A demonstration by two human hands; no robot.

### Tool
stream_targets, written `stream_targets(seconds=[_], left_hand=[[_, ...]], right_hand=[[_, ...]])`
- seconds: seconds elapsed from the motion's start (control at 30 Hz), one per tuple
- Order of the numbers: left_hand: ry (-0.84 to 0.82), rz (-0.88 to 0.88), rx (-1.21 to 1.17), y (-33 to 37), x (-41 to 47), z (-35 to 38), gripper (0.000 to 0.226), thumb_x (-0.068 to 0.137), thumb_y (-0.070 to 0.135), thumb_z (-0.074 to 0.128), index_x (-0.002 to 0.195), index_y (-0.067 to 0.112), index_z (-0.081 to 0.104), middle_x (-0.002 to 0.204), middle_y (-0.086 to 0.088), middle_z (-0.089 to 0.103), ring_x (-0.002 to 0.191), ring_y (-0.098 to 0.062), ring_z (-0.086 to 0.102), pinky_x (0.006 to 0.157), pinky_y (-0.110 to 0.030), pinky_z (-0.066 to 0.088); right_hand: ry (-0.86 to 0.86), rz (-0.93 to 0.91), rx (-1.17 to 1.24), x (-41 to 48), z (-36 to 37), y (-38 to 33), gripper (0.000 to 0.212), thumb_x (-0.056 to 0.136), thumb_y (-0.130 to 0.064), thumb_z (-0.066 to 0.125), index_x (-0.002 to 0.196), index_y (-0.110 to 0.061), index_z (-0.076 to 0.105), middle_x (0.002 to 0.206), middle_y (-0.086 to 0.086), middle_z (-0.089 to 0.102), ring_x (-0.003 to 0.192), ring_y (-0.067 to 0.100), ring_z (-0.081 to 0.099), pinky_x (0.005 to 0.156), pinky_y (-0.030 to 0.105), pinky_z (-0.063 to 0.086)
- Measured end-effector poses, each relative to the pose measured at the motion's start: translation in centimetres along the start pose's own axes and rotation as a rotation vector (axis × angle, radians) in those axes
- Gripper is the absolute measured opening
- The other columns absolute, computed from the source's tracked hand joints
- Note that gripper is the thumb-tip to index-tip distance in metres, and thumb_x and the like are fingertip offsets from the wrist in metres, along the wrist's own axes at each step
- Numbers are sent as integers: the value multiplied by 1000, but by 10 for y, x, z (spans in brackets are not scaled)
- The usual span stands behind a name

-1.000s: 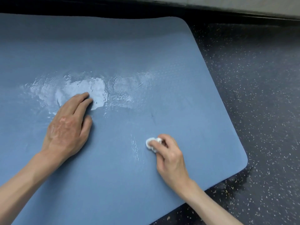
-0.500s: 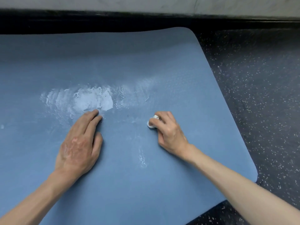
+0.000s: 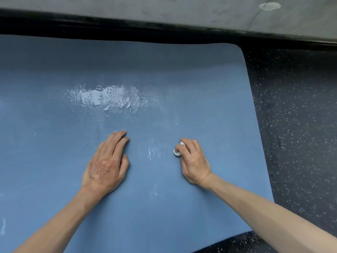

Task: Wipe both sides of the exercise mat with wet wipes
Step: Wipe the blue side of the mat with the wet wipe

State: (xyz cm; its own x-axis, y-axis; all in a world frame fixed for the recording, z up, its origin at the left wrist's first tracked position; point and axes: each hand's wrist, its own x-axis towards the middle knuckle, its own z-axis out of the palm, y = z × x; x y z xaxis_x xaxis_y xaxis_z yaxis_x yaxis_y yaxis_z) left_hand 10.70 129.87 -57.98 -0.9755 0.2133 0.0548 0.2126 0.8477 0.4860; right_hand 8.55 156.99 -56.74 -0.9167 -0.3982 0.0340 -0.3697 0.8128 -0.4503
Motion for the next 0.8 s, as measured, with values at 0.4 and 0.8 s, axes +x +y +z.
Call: stream_targets(seconds=[0.4,0.8], left_hand=[[-52,-81,32,4,-2,-6,48,90,24,42,130,2,57,143,-10,51,133,-26,45,119,-26,21],[37,-293,125,54,1,18,44,94,23,35,128,3,54,139,-13,52,126,-32,51,112,-31,29]], right_hand=[[17,-52,72,-1,8,10,19,79,-9,43,96,-18,46,100,4,51,80,24,44,71,36,42],[60,-94,149,-3,3,10,11,83,-11,43,87,-18,50,90,3,50,77,22,42,67,33,42]])
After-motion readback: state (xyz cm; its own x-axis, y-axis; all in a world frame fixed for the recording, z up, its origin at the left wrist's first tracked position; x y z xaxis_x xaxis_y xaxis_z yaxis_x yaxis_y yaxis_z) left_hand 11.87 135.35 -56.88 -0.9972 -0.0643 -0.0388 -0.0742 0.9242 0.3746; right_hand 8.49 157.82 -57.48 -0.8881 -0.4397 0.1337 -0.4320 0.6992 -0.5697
